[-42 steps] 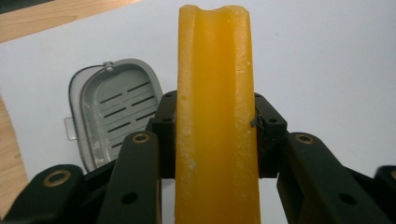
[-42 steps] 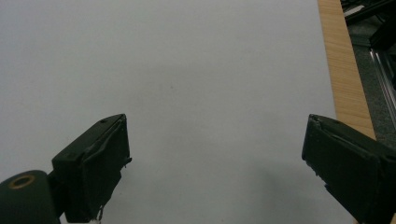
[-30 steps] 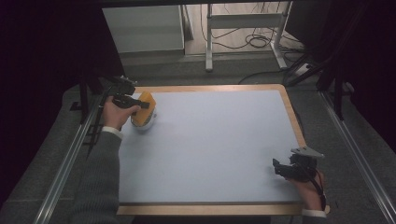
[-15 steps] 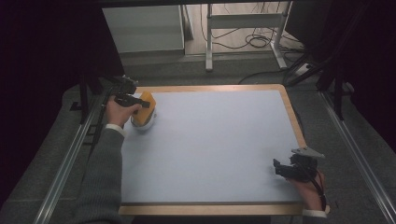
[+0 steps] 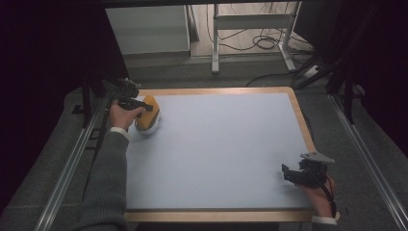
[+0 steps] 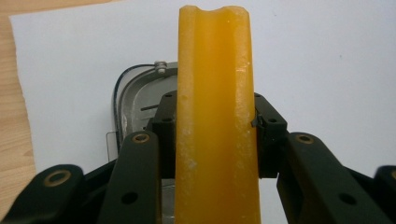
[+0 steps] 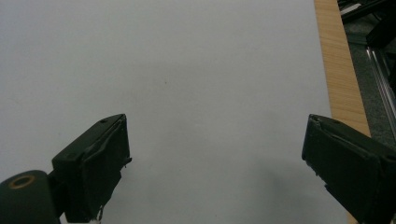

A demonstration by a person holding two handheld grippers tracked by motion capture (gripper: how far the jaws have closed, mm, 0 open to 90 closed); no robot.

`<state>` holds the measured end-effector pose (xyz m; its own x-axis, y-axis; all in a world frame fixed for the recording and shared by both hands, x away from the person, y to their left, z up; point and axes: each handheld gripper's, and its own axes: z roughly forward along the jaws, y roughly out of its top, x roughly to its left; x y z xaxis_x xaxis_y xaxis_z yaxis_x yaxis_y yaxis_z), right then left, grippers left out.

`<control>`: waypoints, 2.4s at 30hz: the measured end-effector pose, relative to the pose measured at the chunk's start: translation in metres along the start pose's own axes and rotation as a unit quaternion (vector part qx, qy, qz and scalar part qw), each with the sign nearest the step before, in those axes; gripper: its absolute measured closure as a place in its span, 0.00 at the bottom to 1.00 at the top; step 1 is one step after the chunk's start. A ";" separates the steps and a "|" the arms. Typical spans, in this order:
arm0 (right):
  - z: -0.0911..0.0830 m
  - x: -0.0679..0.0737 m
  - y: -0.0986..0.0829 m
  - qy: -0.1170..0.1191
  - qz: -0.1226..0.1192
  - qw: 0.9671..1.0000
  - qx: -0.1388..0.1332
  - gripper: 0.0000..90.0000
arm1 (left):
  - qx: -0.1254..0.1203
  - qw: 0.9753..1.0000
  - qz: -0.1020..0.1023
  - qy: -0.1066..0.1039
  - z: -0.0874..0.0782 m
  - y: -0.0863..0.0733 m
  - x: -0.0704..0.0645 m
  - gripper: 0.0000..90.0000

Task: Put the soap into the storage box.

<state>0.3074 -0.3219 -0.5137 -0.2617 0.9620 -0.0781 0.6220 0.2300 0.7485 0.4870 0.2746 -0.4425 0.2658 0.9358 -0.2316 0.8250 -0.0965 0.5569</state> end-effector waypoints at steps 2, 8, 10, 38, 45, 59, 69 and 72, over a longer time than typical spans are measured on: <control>0.000 0.000 0.000 0.000 0.000 1.000 0.000 0.08 | -0.001 1.000 -0.005 0.002 0.001 0.000 0.003 0.68; 0.000 0.000 0.000 -0.001 0.000 1.000 0.000 0.08 | 0.005 1.000 -0.016 0.004 0.007 -0.001 0.007 0.68; 0.000 0.000 0.000 -0.001 0.000 1.000 0.001 0.08 | 0.007 1.000 -0.018 0.004 0.010 -0.003 0.009 0.68; 0.002 0.001 -0.001 0.000 -0.005 1.000 0.004 0.08 | -0.019 0.997 -0.034 0.064 0.009 -0.015 0.021 0.21; 0.003 0.003 -0.001 0.000 -0.006 1.000 0.005 0.08 | -0.046 0.998 -0.026 0.037 -0.008 -0.021 0.019 0.19; 0.003 0.004 0.001 0.003 -0.008 1.000 0.003 0.08 | -0.097 0.994 0.028 -0.042 -0.037 -0.079 -0.011 0.21; 0.001 0.005 0.001 0.001 -0.010 1.000 0.001 0.08 | -0.132 0.988 0.050 -0.062 -0.048 -0.134 -0.024 0.25; 0.001 0.005 0.001 0.001 -0.008 1.000 0.001 0.08 | -0.130 0.987 0.058 -0.069 -0.050 -0.146 -0.029 0.25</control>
<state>0.3075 -0.3169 -0.5134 -0.2729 0.9580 -0.0885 0.6188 0.2452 0.7463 0.3339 0.2784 -0.4777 0.4316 0.8665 -0.2508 0.6340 -0.0936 0.7677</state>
